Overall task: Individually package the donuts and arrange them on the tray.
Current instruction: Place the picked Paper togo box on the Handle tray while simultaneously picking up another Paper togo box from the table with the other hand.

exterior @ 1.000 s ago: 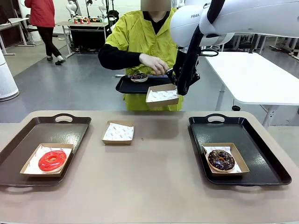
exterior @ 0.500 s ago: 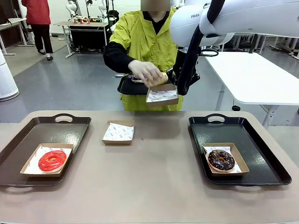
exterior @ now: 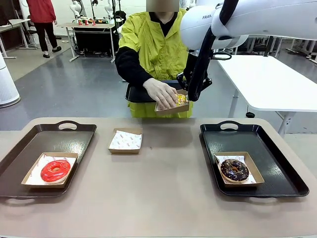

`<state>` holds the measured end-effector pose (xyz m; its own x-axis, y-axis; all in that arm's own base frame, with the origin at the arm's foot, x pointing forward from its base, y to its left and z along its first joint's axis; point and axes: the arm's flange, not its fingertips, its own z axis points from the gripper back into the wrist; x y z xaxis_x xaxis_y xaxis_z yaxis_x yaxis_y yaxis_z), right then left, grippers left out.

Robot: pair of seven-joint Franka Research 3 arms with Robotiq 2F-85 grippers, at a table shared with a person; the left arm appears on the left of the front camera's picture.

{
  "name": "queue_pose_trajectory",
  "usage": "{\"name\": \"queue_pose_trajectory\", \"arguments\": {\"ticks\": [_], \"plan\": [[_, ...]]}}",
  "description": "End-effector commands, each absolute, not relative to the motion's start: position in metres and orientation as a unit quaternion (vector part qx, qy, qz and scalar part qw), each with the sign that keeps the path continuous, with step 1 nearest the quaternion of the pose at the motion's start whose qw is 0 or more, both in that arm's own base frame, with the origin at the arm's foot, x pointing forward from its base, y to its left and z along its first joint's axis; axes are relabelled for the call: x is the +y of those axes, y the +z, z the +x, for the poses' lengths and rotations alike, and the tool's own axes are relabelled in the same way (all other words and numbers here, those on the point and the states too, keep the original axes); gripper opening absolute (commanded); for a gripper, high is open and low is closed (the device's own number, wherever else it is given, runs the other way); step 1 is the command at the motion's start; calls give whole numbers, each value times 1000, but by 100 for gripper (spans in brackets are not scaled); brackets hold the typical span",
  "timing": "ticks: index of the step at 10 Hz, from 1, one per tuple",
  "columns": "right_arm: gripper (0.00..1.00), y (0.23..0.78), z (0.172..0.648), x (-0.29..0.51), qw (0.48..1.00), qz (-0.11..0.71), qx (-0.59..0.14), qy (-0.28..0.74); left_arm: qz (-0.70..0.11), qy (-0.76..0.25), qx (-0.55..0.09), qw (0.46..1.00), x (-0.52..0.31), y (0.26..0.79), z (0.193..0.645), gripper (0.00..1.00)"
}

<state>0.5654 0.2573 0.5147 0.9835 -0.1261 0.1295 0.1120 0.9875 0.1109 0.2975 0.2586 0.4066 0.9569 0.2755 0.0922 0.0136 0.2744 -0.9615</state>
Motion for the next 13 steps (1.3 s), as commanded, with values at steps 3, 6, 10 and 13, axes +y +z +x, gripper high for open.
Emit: {"name": "queue_pose_trajectory", "arguments": {"ticks": [3,6,10,13], "plan": [[0,515,563,256,994,52,-70,-61,-602,80,-131,783,257,408,294,100],[1,515,565,257,995,52,-68,-60,-596,83,-121,789,259,407,297,100],[1,514,555,151,997,72,-33,25,-506,35,-86,857,189,492,369,100],[1,495,554,69,996,80,-33,32,-418,30,-69,905,125,547,428,100]]}}
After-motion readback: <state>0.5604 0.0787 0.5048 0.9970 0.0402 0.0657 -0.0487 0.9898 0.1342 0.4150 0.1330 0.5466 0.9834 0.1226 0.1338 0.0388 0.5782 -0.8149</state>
